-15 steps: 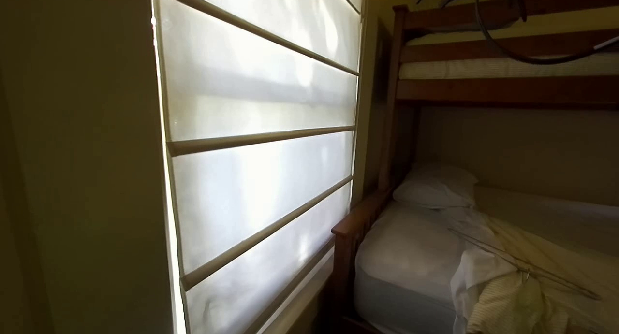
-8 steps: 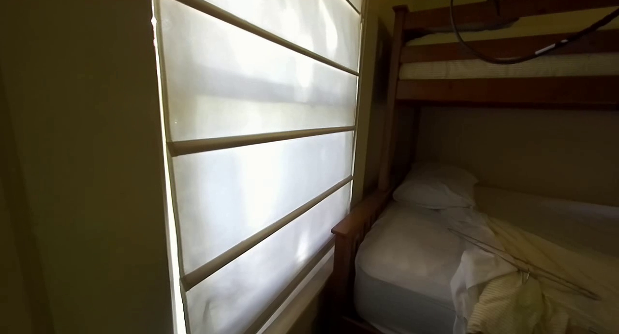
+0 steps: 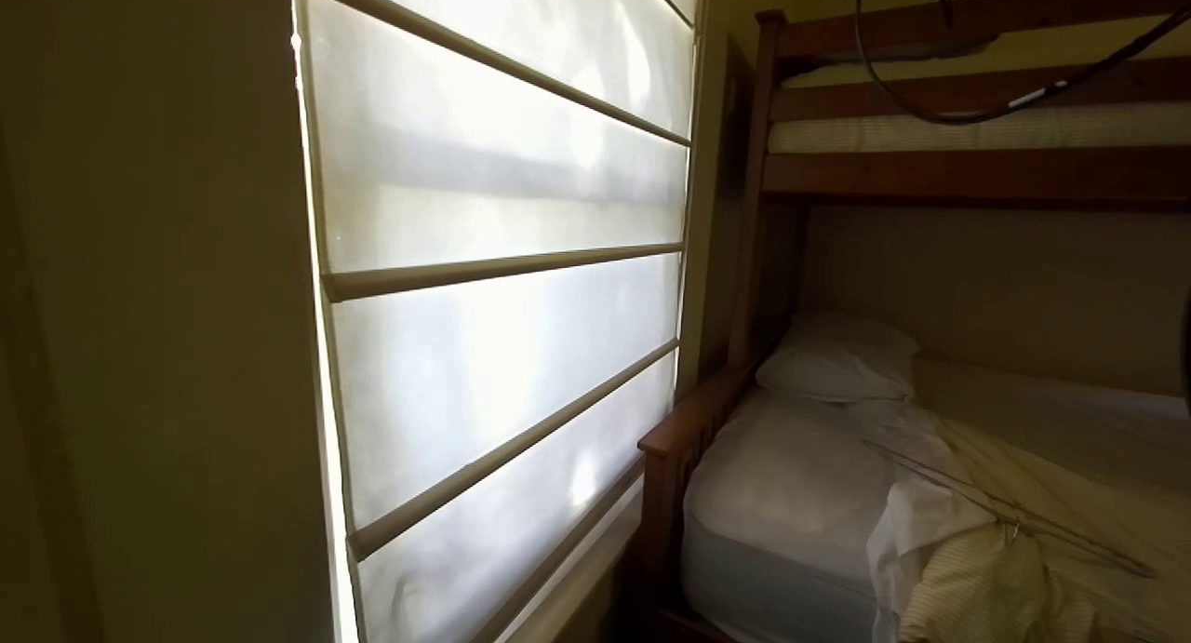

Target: Open the blinds on the window.

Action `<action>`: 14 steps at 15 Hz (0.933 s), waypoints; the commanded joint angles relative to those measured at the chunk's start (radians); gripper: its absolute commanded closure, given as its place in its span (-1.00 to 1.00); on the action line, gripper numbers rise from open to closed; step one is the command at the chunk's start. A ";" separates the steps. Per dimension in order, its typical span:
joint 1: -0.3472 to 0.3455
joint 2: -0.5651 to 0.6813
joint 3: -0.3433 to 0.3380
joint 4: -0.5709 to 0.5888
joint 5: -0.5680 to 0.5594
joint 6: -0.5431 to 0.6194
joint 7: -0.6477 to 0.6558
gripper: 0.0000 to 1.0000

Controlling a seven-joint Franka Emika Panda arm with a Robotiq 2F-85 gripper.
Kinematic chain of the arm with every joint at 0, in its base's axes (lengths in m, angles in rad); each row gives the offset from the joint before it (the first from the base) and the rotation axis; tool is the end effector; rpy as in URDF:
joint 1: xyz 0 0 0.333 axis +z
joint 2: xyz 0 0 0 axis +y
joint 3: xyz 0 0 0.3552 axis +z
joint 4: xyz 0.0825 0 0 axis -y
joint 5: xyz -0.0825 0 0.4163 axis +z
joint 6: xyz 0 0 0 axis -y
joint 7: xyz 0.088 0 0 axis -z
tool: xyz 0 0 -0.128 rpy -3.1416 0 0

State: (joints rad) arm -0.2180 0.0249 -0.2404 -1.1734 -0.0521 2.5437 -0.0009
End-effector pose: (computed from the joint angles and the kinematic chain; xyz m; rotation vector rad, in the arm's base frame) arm 0.5335 -0.2590 0.9720 2.1710 -0.4775 1.7080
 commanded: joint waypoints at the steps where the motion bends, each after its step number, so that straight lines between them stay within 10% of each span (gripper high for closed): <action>1: -0.004 0.028 0.000 0.040 0.032 -0.003 -0.060 -1.00; 14: -0.001 0.010 0.002 0.002 0.003 0.000 -0.034 -1.00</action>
State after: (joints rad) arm -0.2185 0.0346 -0.2388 -1.1712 -0.0489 2.5439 -0.0350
